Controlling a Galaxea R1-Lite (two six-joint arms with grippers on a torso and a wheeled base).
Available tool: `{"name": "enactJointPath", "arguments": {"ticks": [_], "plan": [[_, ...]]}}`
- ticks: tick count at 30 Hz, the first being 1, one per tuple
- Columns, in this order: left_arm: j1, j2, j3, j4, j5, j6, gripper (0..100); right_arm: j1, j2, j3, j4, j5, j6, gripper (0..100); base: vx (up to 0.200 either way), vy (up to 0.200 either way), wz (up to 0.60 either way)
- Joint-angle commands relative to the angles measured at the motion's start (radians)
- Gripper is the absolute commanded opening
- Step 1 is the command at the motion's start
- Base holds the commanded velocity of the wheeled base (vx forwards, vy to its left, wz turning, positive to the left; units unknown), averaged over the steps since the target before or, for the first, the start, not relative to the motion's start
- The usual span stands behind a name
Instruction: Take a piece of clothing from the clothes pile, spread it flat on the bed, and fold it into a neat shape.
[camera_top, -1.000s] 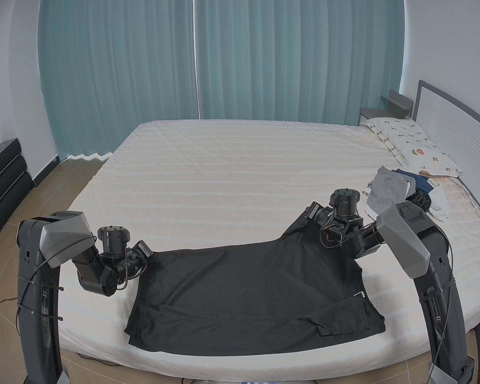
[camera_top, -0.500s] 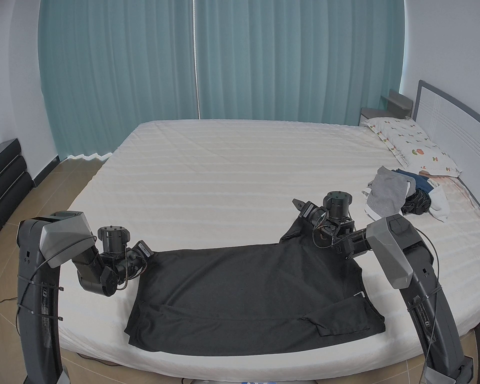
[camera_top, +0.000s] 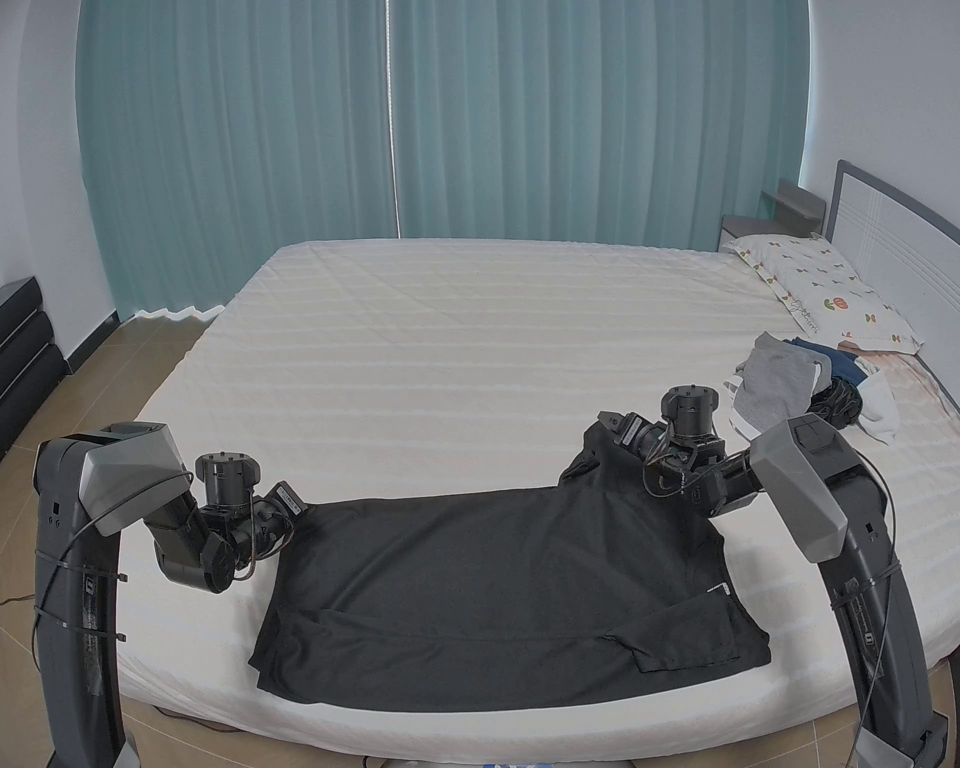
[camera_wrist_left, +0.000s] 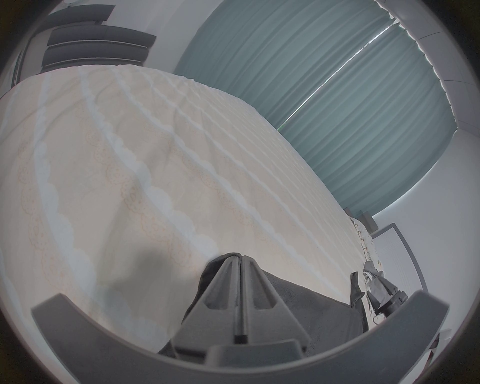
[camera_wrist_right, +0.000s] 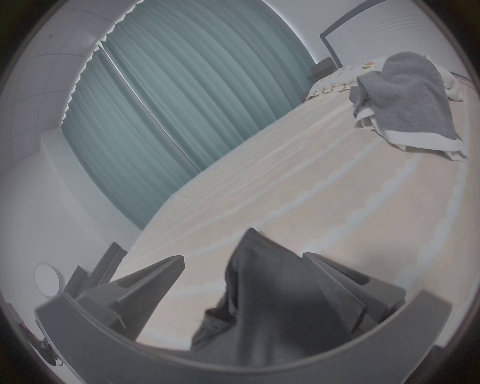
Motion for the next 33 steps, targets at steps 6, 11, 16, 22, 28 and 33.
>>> {"name": "enactJointPath", "arguments": {"ticks": [6,11,16,22,28,33], "plan": [[0.000,-0.003,-0.001,0.005,-0.002,-0.002,0,-0.132,-0.137,0.232,0.044,0.166,-0.097,100,0.000,0.000,0.00],[0.000,-0.003,0.000,0.004,-0.002,-0.002,0,-0.149,-0.120,0.238,0.037,0.176,-0.126,100,0.000,0.000,0.00],[0.000,-0.003,-0.001,0.004,-0.002,-0.002,0,-0.143,-0.105,0.238,0.035,0.185,-0.128,100,0.000,0.000,0.00],[0.000,-0.003,-0.001,0.004,-0.002,-0.002,0,-0.123,-0.092,0.255,0.017,0.185,-0.129,100,0.000,0.000,0.00],[0.000,-0.003,-0.001,0.004,-0.002,-0.002,0,-0.114,-0.089,0.284,0.009,0.186,-0.163,100,0.000,0.000,0.00],[0.000,-0.003,-0.001,0.004,-0.002,-0.002,0,-0.123,-0.086,0.287,-0.012,0.183,-0.164,0,0.000,0.000,0.00]]}}
